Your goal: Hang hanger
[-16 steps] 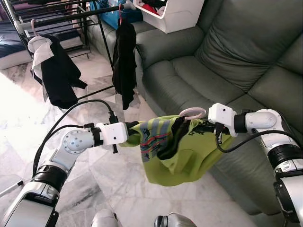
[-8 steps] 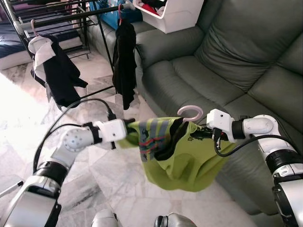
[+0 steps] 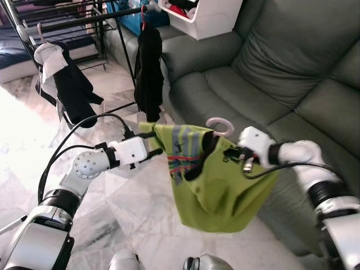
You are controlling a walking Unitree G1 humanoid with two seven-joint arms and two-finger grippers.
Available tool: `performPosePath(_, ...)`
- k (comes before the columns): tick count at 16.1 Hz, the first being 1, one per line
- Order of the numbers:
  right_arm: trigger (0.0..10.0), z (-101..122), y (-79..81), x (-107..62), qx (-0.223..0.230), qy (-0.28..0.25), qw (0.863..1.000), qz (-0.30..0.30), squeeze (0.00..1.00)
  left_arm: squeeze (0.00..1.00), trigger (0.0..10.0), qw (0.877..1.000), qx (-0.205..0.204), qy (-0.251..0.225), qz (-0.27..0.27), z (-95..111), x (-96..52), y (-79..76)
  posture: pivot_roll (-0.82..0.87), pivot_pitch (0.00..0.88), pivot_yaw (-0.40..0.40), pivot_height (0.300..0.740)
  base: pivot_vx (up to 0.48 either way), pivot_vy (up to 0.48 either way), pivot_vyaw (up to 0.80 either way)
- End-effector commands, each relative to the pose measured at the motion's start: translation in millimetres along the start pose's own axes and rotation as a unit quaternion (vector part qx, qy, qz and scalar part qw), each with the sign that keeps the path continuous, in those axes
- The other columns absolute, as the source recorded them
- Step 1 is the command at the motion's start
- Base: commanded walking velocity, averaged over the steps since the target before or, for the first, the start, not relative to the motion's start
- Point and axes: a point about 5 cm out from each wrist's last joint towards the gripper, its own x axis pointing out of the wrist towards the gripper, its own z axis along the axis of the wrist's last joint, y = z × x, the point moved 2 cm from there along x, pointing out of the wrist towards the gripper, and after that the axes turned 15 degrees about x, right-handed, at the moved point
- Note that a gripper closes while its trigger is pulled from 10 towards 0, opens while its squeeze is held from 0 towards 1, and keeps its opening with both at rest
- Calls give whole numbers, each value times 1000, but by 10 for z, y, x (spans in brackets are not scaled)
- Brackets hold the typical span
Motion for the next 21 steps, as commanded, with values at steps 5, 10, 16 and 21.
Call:
performPosePath(5, 0, -307, 135, 162, 159, -49, 974, -155, 0, 1000, 10000, 957, -213, 94, 174, -340, -175, -135, -71, 6, -36, 740, 0, 0, 0)
performPosePath(10, 0, -415, 251, 182, 262, -92, 927, -254, 0, 584, 10000, 917, -291, 125, 242, -433, -369, -324, -77, 0, -35, 740, 0, 0, 0)
performPosePath(16, 0, -248, 442, 284, 261, -125, 922, -257, 0, 0, 10000, 913, -303, 111, 249, -335, -331, -347, -74, 0, -33, 740, 229, 0, 265)
performPosePath(21, 0, -119, 466, 331, 260, -129, 926, -242, 0, 0, 10000, 900, -300, 136, 284, -348, -360, -279, -72, 10, -41, 740, 408, 0, 776)
